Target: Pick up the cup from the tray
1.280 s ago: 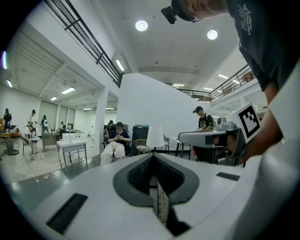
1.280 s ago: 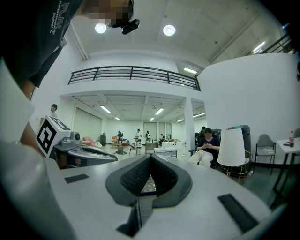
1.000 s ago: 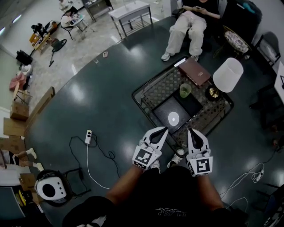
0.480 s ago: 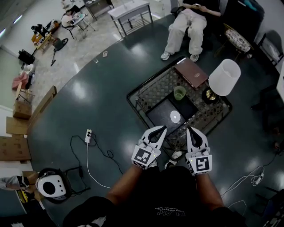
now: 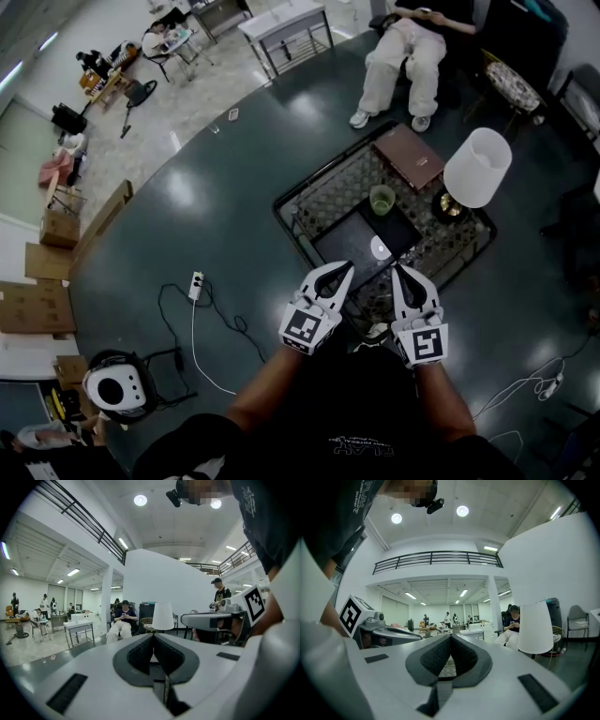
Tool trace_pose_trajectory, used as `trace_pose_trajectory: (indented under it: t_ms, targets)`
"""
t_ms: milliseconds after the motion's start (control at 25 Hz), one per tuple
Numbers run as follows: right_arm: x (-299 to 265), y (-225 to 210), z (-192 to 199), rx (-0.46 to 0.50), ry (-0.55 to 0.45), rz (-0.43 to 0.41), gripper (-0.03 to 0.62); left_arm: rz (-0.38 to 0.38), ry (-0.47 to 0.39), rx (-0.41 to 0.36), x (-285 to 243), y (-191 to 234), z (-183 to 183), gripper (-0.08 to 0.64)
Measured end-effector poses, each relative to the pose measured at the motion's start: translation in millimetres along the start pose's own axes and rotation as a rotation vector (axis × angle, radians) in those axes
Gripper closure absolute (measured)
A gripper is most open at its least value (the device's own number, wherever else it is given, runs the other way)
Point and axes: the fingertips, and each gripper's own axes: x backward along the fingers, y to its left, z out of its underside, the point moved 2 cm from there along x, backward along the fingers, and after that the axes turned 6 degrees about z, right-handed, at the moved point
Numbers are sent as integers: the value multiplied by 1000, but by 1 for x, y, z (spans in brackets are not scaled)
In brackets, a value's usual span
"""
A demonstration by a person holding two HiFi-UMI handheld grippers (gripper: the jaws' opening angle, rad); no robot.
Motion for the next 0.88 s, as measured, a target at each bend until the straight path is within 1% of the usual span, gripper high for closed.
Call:
trace_pose_trajectory:
  t_ms: [240, 440, 720, 880]
  targets:
    - [-20, -5, 7, -6, 10, 10, 594, 37, 10, 9, -15, 14, 8, 551]
    - [-39, -11, 9, -6, 39, 39, 594, 74, 10, 11, -33, 34, 10, 551]
    - [-66, -18, 20, -21, 68, 108, 594, 130, 35, 15, -54, 60, 22, 551]
    - [-83, -26, 19, -17, 91, 155, 594, 165, 45, 15, -70, 75, 30, 551]
